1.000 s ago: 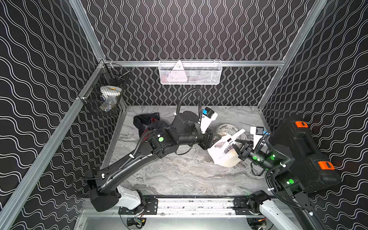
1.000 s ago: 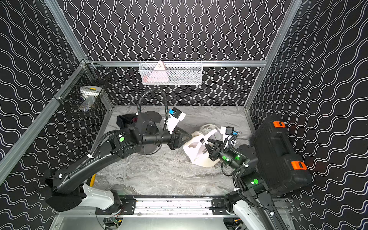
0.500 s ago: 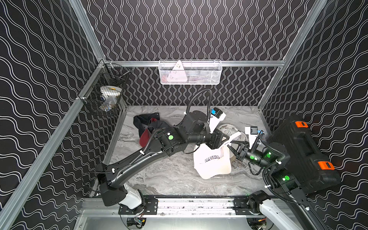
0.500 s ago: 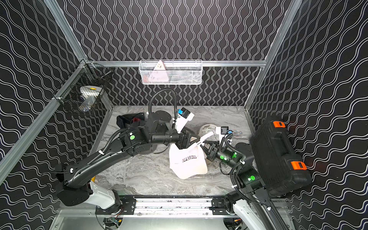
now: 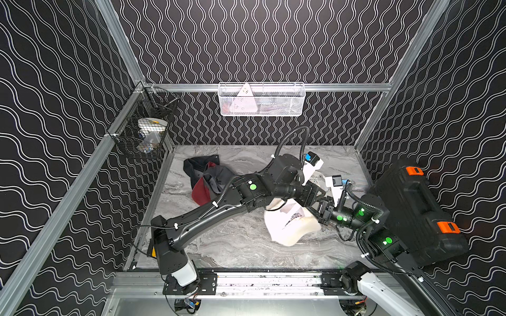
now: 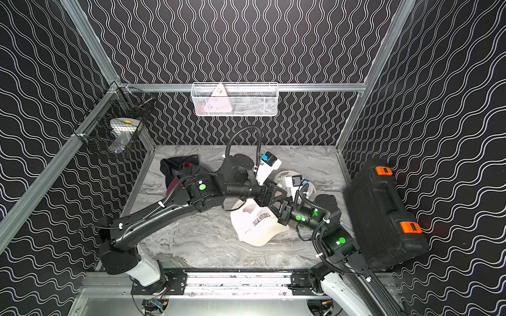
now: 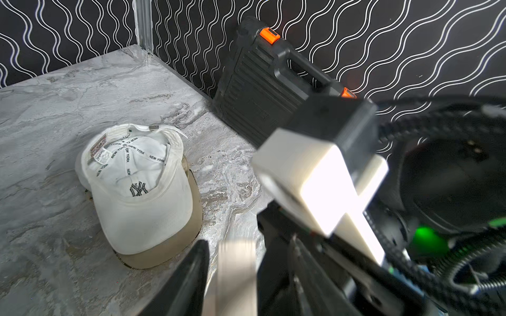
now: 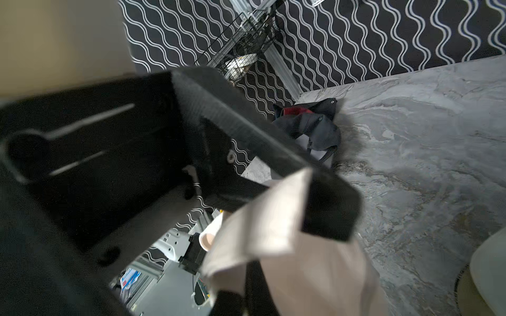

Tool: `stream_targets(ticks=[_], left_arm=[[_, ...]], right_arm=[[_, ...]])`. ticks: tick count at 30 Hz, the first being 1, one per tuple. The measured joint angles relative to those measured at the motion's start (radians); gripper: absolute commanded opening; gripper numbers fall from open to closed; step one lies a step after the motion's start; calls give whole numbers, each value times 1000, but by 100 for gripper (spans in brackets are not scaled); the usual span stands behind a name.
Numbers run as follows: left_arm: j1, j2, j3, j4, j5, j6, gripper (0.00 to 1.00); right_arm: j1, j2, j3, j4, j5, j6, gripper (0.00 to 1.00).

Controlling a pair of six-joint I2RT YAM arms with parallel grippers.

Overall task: Open the adjustable buckle of the baseball cap
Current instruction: Open the adjustable buckle on the baseball cap.

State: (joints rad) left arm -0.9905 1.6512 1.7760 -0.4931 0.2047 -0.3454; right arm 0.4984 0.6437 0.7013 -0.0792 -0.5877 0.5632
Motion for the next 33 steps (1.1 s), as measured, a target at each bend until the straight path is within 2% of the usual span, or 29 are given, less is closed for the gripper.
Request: stream_targets(ticks=[3,5,33], left_arm=[[-5,5,5,-2,-3,0,5],[-6,5,6,-2,-18,1,0],[-39,-43,14,-46,-97,6,0]], right_arm=[[11,1,0,0,11,-7,0],[14,1,0,0,15,-7,0],[20,-8,15,-19,82,-29,0]])
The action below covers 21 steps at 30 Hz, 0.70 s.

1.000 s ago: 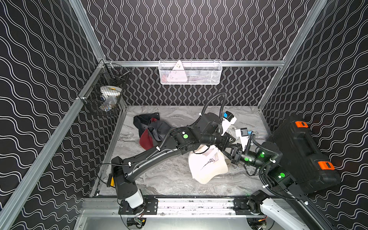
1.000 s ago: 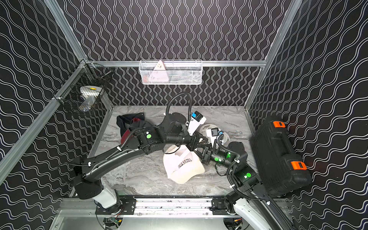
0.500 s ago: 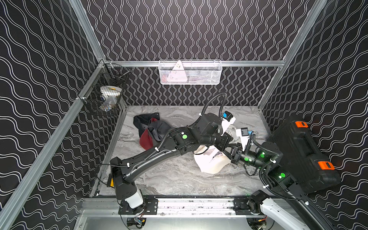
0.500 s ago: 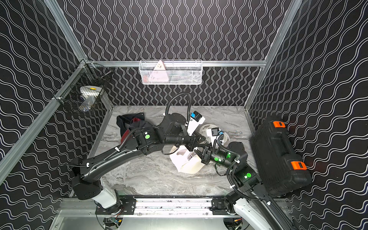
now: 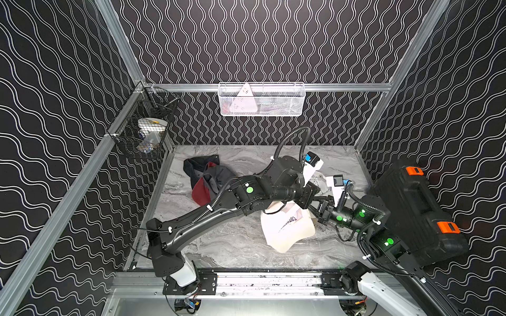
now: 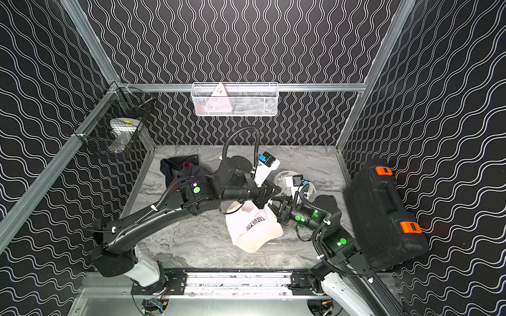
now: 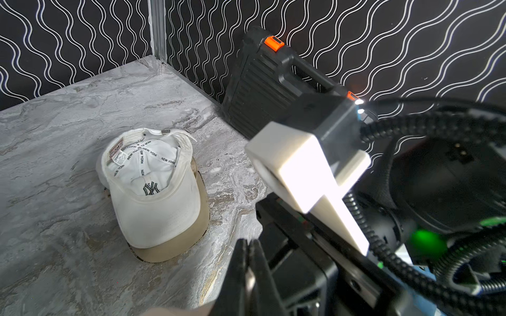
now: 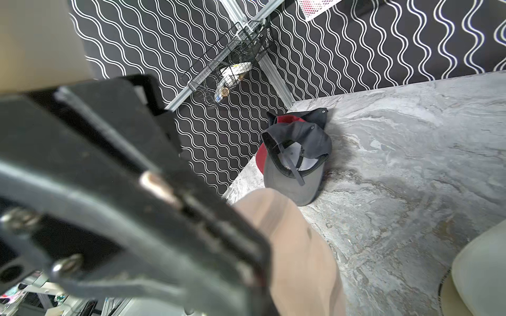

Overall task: Open the adjustable buckle of the baseball cap
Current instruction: Open the adjustable buckle on the baseball cap.

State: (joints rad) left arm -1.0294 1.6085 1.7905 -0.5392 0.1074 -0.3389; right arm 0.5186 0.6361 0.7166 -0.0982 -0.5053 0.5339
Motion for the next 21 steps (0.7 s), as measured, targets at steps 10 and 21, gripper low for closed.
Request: stream_targets(ticks=[10,21], left_arm=[[-5,-29,-32,0,-11,2,0],[-11,-97,-134,23,-31,1,0]], right_arm=[[0,-11,2,-12,22,0,0],[0,-35,2,-27,54,23,0]])
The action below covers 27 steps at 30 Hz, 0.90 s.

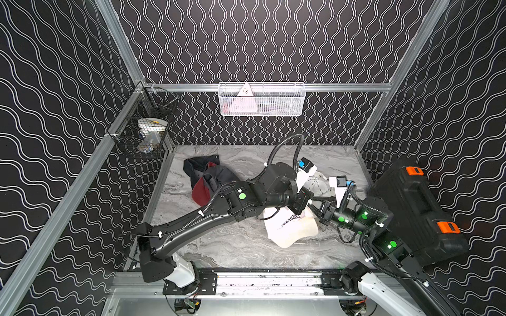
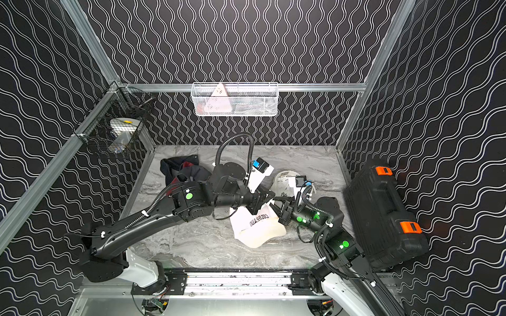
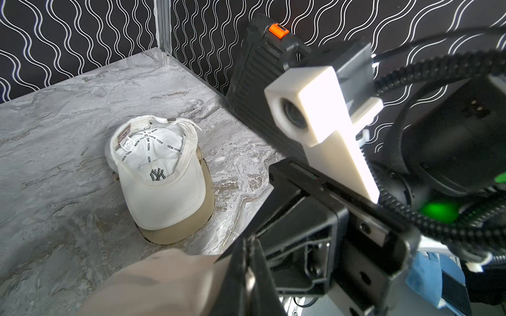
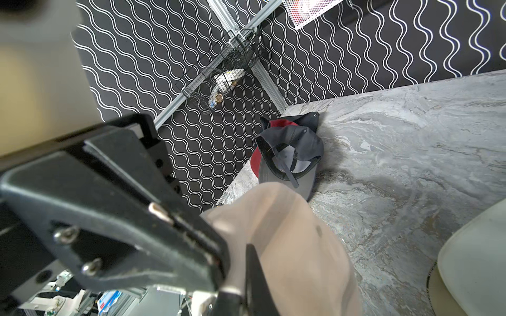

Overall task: Open the adjustable buckle of the baseball cap
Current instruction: Open the adjustable buckle on the baseball cap.

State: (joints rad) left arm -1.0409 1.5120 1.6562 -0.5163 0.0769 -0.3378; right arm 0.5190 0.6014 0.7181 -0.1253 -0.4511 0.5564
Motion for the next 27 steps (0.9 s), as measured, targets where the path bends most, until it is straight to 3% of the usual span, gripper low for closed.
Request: stream_targets(ticks=[6,7,11,14,19,24,27], left_arm=[[-1,-38,-53,30,-13,0,0],[-1,-45,-63,37,-14,0,3],[-4,-76,-89,51,-2,0,34],[-6,-108,-107,65,4,0,44],[-8,-152,-147,87,0,22,44],[-16,-193,-196,109,-3,34,33],[-17,-202,-213,113,-3,50,35]], right_arm=[[1,-4,-2,-4,8,12,0],[1,-3,-2,-4,8,12,0],[1,-3,-2,-4,26,15,0],[-2,-3,4,-11,47,20,0],[-2,-3,13,-20,67,20,0],[-2,-8,15,-37,92,27,0],[-2,-10,15,-40,99,31,0]])
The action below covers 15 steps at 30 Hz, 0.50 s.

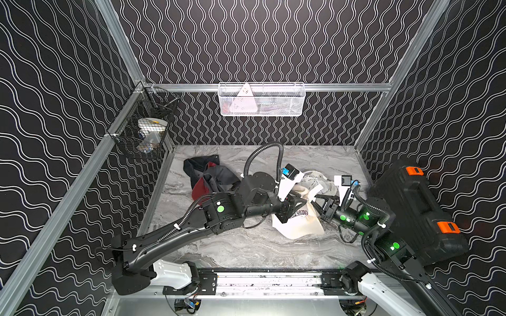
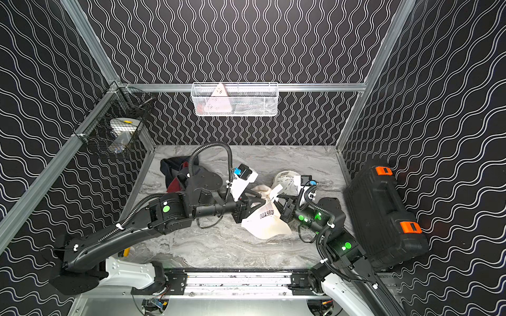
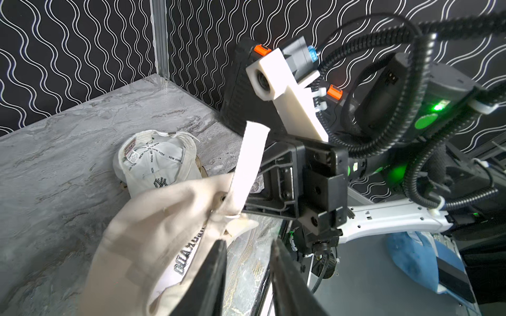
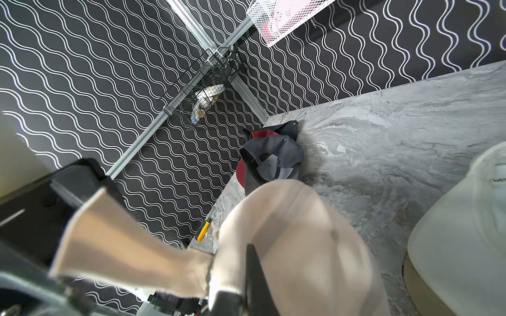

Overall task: Open the adjustable buckle of the baseball cap
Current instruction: Open the adjustable buckle on the baseball cap.

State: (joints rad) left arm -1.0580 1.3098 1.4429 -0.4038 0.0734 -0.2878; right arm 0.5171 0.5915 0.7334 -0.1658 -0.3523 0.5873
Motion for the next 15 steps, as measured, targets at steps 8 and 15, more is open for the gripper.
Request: stream_targets(ticks=[8,15], left_arm=[[-6,26,-9,-15,-29,26,37],[-10,61,-3,-23,-51,51,38]], right_arm=[[1,0,13,-2,2,8,0],[1,3,26,-5,-5,20,0]])
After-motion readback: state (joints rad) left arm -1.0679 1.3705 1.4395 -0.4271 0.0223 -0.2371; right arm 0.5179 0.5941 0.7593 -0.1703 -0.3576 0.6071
